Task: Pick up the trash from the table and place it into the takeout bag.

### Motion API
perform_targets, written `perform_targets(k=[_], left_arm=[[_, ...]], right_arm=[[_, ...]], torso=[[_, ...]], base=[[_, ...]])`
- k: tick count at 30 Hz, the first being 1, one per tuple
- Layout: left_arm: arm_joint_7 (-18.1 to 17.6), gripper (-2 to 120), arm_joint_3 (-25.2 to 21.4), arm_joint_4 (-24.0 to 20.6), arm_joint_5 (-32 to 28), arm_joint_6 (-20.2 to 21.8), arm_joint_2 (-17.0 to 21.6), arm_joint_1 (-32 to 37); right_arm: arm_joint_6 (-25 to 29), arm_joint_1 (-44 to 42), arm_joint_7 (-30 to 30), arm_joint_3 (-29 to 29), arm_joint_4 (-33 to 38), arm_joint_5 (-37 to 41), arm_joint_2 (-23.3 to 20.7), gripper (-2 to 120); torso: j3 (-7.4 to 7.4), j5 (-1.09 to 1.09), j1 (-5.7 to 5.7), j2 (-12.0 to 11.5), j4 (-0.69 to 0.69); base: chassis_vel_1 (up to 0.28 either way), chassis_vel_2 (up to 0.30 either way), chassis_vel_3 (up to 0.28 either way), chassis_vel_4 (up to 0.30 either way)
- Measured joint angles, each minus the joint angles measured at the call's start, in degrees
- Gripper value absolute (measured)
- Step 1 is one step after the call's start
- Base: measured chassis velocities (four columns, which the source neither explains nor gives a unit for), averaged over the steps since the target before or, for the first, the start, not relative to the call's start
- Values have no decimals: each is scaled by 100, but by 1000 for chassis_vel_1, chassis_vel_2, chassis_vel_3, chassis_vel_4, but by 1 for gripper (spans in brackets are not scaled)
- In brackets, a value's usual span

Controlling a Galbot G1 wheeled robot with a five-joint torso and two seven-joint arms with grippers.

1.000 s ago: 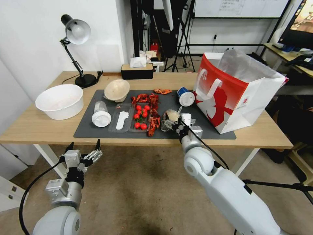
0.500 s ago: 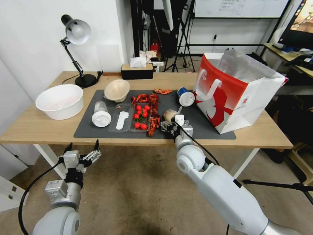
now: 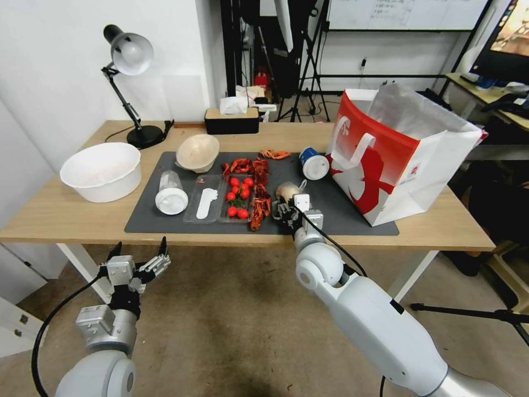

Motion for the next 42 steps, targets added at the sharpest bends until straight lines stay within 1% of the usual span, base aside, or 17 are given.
perform_targets(k=[3,4,7,19,20,25,30,32,33,34,35,36,37,38,39,40,42], left_arm=[[0,100,1,2,5,-4,-2,5],[0,100,1,2,5,-4,-2,5],[-1,100,-1,-3,6,-5,1,11],[-2,100,-5,-16,6,-6,6,12],[-2,100,-5,-19,8,-6,6,11],[-2,100,-5,-21,8,-6,4,11],[-2,100,-1,-37,17,-5,1,13],[-3,100,8,-46,33,-3,-8,17],[-3,100,18,-52,50,-1,-15,17],[-3,100,30,-56,65,-1,-22,18],[-3,100,30,-56,65,-1,-22,18],[-2,100,39,-62,82,0,-30,20],[-3,100,44,-68,92,1,-36,23],[-3,100,44,-68,92,1,-36,23],[-2,100,48,-80,97,1,-40,27],[-1,100,56,-85,106,0,-45,35],[0,100,67,-92,115,1,-48,38]], right_arm=[[3,-6,-8,1,8,1,-13,19],[3,-6,-8,1,8,1,-13,19],[18,-46,-10,38,86,13,-29,10],[72,-170,-69,226,590,85,-179,10],[107,-182,-128,320,772,141,-252,10],[139,-186,-188,371,867,174,-292,10],[302,-187,-429,545,1133,267,-439,10],[460,-152,-702,762,1468,457,-626,10],[574,-65,-863,1016,1756,643,-777,10],[626,25,-1019,1230,2028,891,-925,10],[626,25,-1019,1230,2028,891,-925,10],[683,190,-1145,1591,2263,1158,-1127,10],[691,347,-1161,1871,2407,1375,-1326,10],[691,347,-1161,1871,2407,1375,-1326,10],[657,466,-1093,2037,2477,1504,-1479,8],[559,614,-926,2284,2499,1573,-1692,8],[445,696,-765,2420,2466,1590,-1804,8]], torso=[[0,0,0,0,0],[0,0,0,0,0],[0,0,0,0,0],[0,0,0,0,0],[0,0,0,0,0],[0,0,0,0,0],[0,0,0,0,0],[1,5,0,-2,0],[-1,-6,0,0,0],[0,3,0,-1,-1],[0,3,0,-1,-1],[0,0,0,-1,1],[0,-3,0,-1,-1],[0,-3,0,-1,-1],[0,5,0,-1,1],[0,-1,0,-1,-1],[0,0,0,-1,-1]], base=[[0,0,0,0],[0,0,0,0],[0,0,0,0],[0,0,0,0],[0,0,0,0],[0,0,0,0],[0,0,0,0],[0,0,0,0],[0,0,0,0],[0,0,0,0],[0,0,0,0],[0,0,0,0],[0,0,0,0],[0,0,0,0],[0,0,0,0],[0,0,0,0],[0,0,0,0]])
